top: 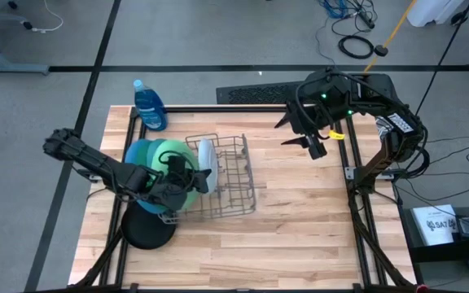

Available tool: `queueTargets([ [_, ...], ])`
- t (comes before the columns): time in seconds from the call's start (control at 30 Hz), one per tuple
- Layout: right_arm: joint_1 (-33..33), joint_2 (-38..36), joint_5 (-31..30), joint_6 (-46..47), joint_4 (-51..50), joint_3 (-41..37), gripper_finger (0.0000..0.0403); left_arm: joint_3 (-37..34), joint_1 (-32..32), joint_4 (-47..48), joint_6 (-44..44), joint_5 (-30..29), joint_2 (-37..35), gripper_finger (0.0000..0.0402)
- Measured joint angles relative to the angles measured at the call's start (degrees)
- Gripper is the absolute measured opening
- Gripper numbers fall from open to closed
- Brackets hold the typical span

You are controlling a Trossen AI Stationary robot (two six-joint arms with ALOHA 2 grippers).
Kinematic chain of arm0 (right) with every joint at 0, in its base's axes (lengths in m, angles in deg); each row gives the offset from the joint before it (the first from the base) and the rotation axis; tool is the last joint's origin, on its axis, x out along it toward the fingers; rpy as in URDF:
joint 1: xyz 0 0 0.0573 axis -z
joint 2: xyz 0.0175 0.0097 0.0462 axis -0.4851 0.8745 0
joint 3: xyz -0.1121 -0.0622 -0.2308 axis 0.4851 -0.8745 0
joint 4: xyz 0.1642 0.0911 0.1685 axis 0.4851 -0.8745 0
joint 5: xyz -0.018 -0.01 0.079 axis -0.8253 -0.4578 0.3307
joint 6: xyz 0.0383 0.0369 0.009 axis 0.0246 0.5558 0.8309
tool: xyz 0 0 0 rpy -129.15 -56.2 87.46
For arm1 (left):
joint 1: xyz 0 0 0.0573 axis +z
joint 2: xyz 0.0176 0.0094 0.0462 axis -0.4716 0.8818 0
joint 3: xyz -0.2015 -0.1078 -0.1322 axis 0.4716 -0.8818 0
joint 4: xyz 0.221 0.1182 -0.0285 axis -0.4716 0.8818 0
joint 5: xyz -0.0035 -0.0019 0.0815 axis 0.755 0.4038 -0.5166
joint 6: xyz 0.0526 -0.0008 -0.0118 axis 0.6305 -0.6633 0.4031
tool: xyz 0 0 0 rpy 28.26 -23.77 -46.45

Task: Sort dishes
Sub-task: Put the gray plate into the gray dish rack

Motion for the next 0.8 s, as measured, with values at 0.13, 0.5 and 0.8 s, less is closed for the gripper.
queueTargets([
  [0.13,-0.02,0.00,2.59,-0.25,-0.02,0.00,0.0212,-0.13,0.00,0.54,-1.89,-2.23,2.33,0.0010],
  [0.5,-0.02,0.02,2.68,-0.02,-0.02,0.00,0.0212,2.79,0.63,0.51,6.19,-2.68,2.75,0.0010],
  [0.8,-0.02,0.02,2.68,-0.02,0.41,-0.02,0.0212,3.91,0.59,7.56,5.15,-1.34,3.12,0.0010],
])
